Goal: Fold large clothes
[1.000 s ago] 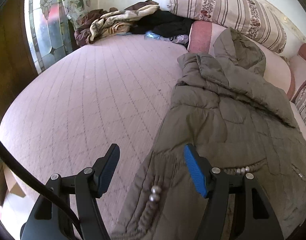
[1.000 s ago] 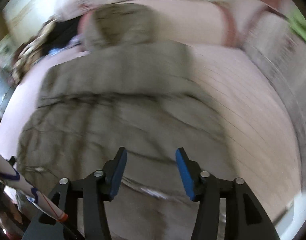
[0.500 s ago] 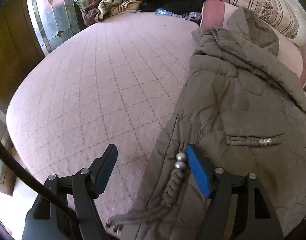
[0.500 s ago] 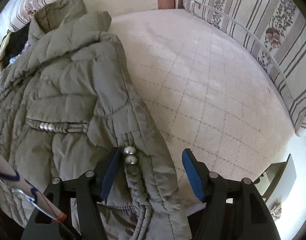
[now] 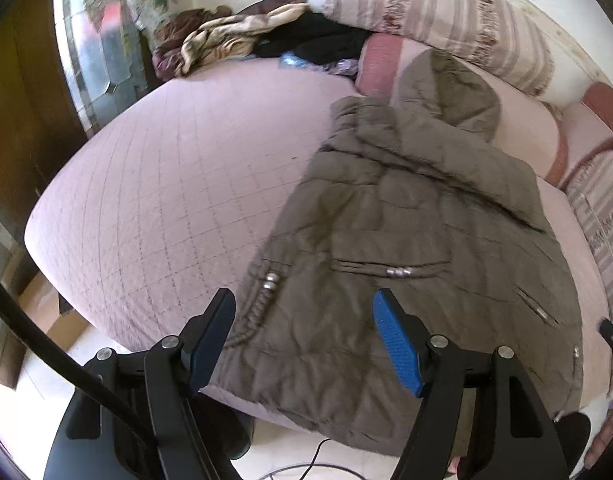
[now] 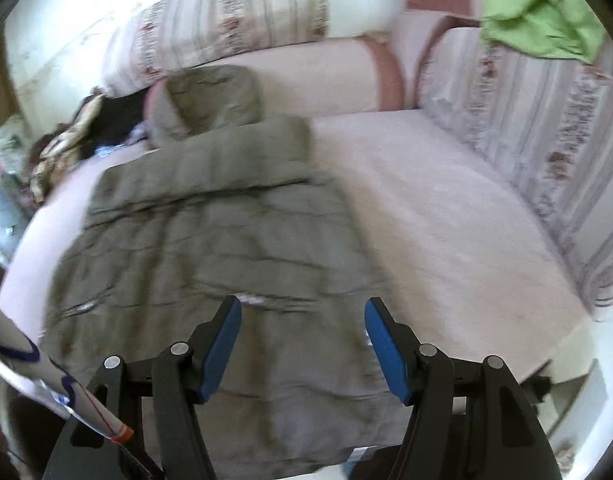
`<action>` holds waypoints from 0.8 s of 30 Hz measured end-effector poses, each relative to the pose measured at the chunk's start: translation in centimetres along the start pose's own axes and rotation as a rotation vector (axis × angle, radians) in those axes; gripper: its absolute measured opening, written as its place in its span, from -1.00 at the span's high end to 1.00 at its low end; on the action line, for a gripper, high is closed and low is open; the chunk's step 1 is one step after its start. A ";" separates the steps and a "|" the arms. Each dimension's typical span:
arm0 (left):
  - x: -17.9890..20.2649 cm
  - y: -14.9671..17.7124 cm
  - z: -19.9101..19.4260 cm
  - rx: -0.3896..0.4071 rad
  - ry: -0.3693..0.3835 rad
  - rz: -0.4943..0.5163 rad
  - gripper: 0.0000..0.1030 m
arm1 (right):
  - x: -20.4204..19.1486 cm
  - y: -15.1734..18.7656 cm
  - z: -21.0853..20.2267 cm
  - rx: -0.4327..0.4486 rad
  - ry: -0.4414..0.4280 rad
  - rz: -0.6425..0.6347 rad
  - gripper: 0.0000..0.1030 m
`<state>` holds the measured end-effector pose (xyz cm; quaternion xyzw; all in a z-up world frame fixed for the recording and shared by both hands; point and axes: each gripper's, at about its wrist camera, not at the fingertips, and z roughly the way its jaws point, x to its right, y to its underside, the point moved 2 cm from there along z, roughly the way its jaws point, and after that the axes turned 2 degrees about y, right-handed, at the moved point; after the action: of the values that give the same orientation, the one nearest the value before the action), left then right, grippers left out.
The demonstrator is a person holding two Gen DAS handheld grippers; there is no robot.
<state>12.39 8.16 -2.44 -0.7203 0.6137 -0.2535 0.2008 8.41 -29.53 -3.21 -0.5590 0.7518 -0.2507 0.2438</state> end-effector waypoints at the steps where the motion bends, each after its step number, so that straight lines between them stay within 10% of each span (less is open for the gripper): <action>1: 0.6 0.1 -0.5 0.003 0.005 0.009 -0.37 | -0.7 0.1 0.2 -0.010 -0.026 -0.010 -0.34; 24: 4.1 -1.7 -1.1 0.039 -0.041 0.135 -0.37 | -9.1 -2.8 0.7 -0.019 -0.136 -0.147 -0.34</action>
<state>13.54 4.41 -0.05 -0.6780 0.6517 -0.2365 0.2441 13.16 -21.55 -1.12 -0.6306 0.6929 -0.2222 0.2698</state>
